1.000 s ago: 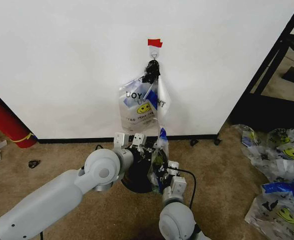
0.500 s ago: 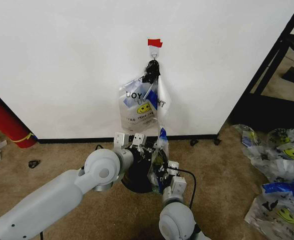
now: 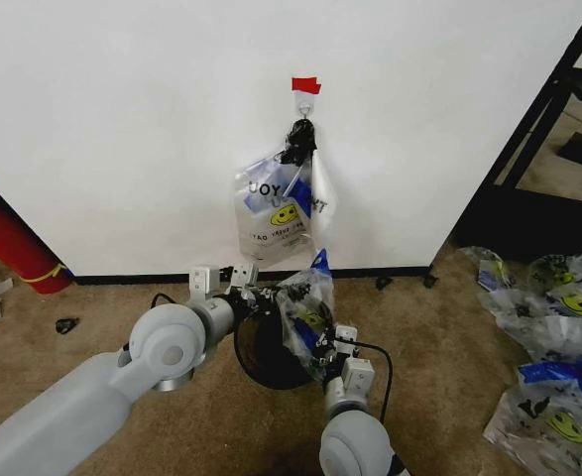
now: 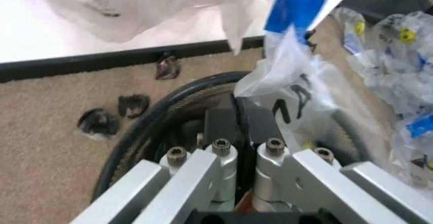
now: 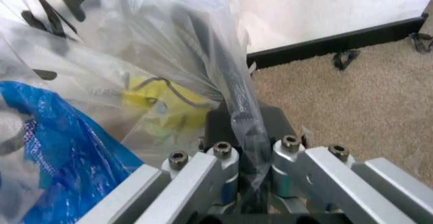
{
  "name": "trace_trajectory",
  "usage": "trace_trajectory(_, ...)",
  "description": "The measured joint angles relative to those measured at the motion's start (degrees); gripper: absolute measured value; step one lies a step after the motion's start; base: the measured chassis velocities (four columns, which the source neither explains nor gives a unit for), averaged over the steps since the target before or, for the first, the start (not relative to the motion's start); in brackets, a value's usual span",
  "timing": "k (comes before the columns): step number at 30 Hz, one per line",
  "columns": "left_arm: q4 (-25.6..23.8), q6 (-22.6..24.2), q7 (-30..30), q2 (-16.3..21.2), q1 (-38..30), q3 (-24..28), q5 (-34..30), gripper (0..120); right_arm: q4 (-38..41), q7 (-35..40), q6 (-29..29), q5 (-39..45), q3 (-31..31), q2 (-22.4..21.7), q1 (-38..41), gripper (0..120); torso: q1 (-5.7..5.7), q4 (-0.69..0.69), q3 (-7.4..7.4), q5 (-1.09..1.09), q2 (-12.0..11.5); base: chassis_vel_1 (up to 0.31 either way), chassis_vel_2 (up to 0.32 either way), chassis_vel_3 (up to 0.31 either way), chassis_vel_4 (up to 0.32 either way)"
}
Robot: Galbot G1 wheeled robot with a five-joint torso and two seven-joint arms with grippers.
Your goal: Pick up the garbage bag from the wall and place it over the trash bin.
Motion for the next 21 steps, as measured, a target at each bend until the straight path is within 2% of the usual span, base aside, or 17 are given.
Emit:
trace_trajectory(9,2.3,-0.1,0.9,1.0,1.8,-3.2,0.2,0,0.6,-1.5,0.9,-0.6,0.2,-0.8,-1.1,0,0.00,-0.01,0.00,0.01,0.0,0.000,0.000,0.000,0.000)
trace_trajectory(21,2.5,-0.1,1.0,1.2,2.5,-3.9,0.2,0,0.7,-1.7,1.1,-0.8,0.2,-0.9,-1.2,0,0.00,-0.01,0.00,0.01,0.0,0.000,0.000,0.000,0.000)
